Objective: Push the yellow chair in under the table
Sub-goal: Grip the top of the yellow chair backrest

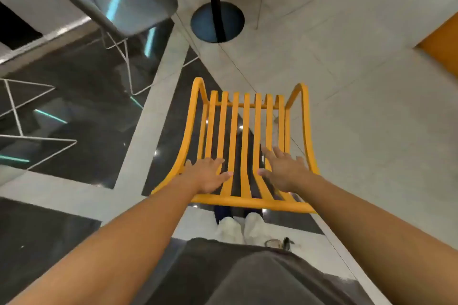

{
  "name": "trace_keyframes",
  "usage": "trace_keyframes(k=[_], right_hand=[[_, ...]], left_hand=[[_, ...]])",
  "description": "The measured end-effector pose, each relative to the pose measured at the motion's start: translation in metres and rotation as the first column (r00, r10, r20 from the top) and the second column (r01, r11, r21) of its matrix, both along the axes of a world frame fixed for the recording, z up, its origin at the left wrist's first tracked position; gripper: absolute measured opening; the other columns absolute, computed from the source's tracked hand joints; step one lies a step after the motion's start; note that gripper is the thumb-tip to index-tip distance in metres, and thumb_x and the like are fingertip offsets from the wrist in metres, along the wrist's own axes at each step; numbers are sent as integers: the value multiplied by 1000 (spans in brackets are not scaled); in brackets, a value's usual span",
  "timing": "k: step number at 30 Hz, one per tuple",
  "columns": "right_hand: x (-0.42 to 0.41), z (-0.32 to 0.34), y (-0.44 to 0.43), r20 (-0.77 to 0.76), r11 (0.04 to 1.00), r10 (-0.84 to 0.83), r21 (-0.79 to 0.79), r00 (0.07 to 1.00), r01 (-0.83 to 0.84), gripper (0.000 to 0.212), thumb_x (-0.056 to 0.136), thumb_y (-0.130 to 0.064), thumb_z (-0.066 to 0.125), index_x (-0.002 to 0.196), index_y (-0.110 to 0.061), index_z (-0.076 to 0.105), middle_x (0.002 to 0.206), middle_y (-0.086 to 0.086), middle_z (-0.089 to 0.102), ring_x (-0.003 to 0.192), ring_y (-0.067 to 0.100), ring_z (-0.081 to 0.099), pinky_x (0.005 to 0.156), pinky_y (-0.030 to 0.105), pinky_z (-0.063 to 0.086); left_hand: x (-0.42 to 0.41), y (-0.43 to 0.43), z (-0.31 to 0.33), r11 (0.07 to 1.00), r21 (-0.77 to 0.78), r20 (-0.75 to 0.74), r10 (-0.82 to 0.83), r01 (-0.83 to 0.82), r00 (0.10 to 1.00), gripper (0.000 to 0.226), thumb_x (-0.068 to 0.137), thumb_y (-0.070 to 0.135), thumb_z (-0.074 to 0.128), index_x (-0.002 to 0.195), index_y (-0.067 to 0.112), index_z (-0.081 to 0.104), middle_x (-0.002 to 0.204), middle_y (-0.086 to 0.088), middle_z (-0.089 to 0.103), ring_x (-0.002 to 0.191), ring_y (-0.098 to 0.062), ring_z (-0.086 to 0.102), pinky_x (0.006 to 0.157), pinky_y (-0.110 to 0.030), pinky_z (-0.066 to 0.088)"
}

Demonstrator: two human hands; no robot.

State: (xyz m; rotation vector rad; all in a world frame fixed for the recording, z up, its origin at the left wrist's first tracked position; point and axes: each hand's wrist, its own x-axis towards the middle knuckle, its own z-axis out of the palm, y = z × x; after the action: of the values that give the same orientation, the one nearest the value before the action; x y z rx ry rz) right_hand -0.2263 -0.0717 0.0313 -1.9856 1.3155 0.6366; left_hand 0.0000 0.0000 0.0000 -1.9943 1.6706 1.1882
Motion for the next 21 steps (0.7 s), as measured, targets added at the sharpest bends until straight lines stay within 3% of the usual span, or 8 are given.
trace_keyframes(k=[2, 4, 6, 9, 13, 17, 21], right_hand=[[-13, -13, 28, -28, 994, 1, 106, 1000, 2, 72, 95, -60, 28, 153, -30, -3, 164, 9, -2, 147, 33, 7, 113, 62, 12], [-31, -31, 68, -82, 991, 35, 133, 996, -24, 70, 95, -62, 25, 153, -30, 2, 163, 9, 5, 146, 35, 13, 110, 63, 16], [-43, -41, 92, -111, 994, 98, -32, 989, -103, 62, 95, -60, 24, 149, -29, 18, 155, 10, 29, 137, 34, 32, 105, 61, 28], [-49, -51, 103, -107, 951, 120, -271, 987, -146, 47, 95, -56, 30, 128, -26, 45, 119, 6, 60, 108, 30, 54, 90, 53, 41], [-45, -66, 115, -83, 912, 50, -403, 995, -80, 37, 94, -48, 37, 114, -21, 51, 97, 11, 60, 90, 33, 53, 82, 56, 41], [-42, -75, 120, -89, 918, 5, -394, 996, -40, 39, 94, -46, 32, 117, -20, 49, 96, 12, 58, 90, 34, 49, 88, 60, 37], [-45, -82, 126, -94, 891, -61, -454, 994, 11, 38, 96, -48, 36, 118, -19, 49, 100, 14, 56, 96, 35, 48, 100, 64, 26]], left_hand=[[-8, 25, -6, 993, 56, -6, -104, 104, 995, 77, 84, 75, 20, 148, 32, 27, 157, -3, 29, 144, -28, 22, 113, -61, 15], [-15, 63, -14, 984, 6, 54, -180, 180, 982, 73, 85, 75, 19, 141, 31, 38, 148, -1, 42, 137, -25, 32, 111, -55, 22], [-17, 81, -17, 965, -124, 143, -215, 233, 966, 70, 87, 72, 19, 136, 28, 41, 137, 2, 50, 125, -22, 43, 106, -47, 28], [-15, 90, -22, 927, -289, 157, -199, 237, 967, 58, 94, 61, 25, 133, 24, 46, 127, 2, 56, 115, -21, 47, 99, -42, 32], [-19, 95, -30, 876, -400, 265, -172, 270, 949, 46, 96, 52, 36, 118, 19, 59, 109, -1, 62, 98, -24, 53, 86, -42, 38], [-20, 96, -35, 842, -456, 308, -156, 290, 938, 46, 94, 52, 38, 109, 16, 63, 99, -4, 63, 90, -26, 54, 78, -42, 40], [-24, 99, -40, 833, -508, 285, -74, 216, 956, 48, 93, 53, 37, 105, 14, 63, 96, -5, 63, 91, -28, 55, 81, -44, 40]])
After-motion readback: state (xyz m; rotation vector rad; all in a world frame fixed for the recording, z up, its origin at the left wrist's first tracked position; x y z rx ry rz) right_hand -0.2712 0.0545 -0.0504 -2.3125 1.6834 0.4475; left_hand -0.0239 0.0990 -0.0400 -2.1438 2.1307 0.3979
